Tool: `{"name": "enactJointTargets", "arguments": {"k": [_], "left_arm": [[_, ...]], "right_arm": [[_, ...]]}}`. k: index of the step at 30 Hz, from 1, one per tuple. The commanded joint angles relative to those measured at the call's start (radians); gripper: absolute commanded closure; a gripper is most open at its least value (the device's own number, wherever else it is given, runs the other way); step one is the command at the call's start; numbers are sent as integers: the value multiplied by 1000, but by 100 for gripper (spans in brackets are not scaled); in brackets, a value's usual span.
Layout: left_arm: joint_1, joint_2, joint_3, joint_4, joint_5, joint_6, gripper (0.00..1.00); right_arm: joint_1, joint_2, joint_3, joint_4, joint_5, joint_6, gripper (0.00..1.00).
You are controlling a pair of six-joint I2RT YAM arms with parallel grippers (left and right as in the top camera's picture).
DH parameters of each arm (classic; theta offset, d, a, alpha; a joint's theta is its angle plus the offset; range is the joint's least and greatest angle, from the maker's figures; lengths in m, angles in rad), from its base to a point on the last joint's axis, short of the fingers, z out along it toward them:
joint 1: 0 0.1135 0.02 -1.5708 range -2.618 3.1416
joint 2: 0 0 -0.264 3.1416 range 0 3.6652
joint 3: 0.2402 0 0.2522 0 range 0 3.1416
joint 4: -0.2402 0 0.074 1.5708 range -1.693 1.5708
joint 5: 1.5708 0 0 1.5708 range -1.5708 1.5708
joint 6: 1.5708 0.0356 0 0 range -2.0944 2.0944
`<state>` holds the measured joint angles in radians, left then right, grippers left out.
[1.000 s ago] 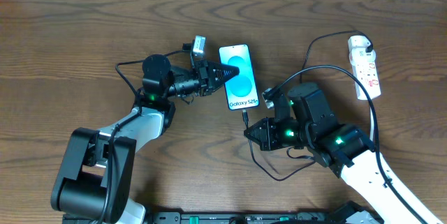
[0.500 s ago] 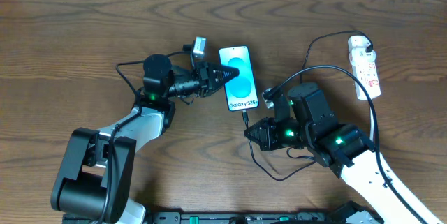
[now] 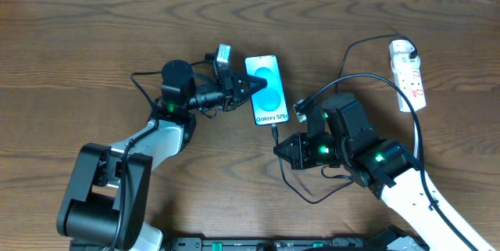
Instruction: Plug charger to phone and switch on socket
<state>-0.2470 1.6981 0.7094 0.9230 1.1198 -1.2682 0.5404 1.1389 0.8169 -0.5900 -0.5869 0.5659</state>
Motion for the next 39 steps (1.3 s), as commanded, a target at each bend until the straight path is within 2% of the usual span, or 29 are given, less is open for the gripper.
{"name": "enactJointTargets", "arguments": {"k": [1, 9, 18, 39], "left_arm": [[-1, -11, 28, 10, 9, -55, 93], [-2, -11, 28, 10, -13, -79, 93], [-2, -11, 28, 10, -6, -30, 93], [-2, -11, 28, 10, -6, -27, 92]], "right_arm": [[5, 0, -6, -6, 1, -13, 99], [5, 0, -6, -5, 1, -13, 99], [5, 0, -6, -4, 2, -13, 99], [5, 0, -6, 14, 12, -13, 99]]}}
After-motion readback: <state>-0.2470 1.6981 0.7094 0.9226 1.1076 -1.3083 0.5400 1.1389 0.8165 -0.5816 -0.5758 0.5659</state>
